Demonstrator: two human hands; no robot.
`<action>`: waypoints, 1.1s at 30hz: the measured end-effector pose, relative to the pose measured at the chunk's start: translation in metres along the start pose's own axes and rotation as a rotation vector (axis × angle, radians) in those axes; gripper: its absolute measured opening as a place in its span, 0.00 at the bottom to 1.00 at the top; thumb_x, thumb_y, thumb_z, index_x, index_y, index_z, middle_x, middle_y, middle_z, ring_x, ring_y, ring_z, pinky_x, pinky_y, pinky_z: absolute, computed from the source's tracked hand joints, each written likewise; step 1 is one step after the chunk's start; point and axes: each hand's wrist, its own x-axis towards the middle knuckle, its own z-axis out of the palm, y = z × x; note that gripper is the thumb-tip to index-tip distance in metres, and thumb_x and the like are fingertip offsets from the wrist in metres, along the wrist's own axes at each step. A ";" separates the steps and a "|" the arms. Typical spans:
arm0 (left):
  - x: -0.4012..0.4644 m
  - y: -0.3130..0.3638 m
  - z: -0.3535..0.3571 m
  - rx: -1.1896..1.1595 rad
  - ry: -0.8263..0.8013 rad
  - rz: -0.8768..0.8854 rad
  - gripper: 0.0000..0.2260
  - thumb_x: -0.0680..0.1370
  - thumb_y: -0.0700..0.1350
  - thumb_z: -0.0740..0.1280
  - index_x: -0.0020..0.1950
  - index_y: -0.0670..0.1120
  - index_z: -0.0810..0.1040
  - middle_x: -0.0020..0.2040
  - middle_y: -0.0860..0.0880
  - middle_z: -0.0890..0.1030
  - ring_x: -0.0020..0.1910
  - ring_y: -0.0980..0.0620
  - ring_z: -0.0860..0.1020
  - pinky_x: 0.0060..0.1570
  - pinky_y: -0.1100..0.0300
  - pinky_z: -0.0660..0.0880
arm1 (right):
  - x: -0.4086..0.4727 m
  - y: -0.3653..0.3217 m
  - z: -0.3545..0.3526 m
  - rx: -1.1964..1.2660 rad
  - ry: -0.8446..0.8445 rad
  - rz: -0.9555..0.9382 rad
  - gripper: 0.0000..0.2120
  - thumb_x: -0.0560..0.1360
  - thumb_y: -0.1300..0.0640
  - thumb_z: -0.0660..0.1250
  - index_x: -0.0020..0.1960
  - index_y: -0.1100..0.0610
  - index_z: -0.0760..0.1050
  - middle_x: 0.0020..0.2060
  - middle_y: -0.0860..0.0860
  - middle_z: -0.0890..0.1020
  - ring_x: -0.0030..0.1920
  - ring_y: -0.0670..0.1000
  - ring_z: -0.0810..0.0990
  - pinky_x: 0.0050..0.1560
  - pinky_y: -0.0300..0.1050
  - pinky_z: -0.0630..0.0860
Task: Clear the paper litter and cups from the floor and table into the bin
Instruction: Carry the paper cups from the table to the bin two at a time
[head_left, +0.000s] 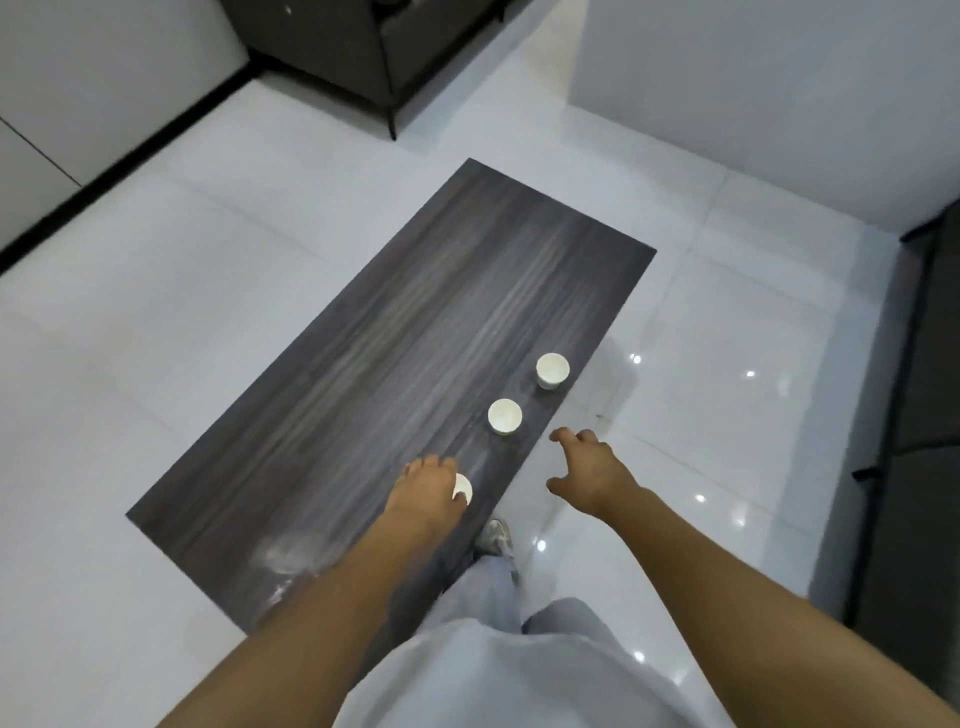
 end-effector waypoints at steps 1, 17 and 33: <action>0.006 0.000 -0.005 -0.009 0.004 -0.009 0.17 0.78 0.49 0.60 0.65 0.43 0.69 0.65 0.42 0.71 0.65 0.42 0.68 0.64 0.52 0.65 | 0.010 -0.003 -0.005 -0.014 -0.007 -0.010 0.28 0.75 0.52 0.68 0.71 0.52 0.62 0.65 0.56 0.69 0.62 0.59 0.71 0.60 0.52 0.75; 0.069 -0.003 0.027 -0.335 -0.117 -0.400 0.20 0.78 0.49 0.61 0.68 0.44 0.67 0.65 0.42 0.72 0.65 0.43 0.69 0.66 0.53 0.65 | 0.161 -0.033 -0.036 -0.354 -0.318 -0.258 0.29 0.76 0.55 0.67 0.73 0.54 0.60 0.69 0.56 0.66 0.68 0.61 0.67 0.67 0.55 0.69; 0.176 -0.006 0.166 -0.268 -0.059 -0.523 0.30 0.74 0.51 0.69 0.72 0.48 0.60 0.74 0.41 0.57 0.73 0.38 0.58 0.71 0.44 0.59 | 0.290 -0.010 0.100 -0.735 -0.354 -0.484 0.34 0.73 0.55 0.71 0.73 0.47 0.57 0.75 0.51 0.55 0.71 0.63 0.60 0.66 0.59 0.69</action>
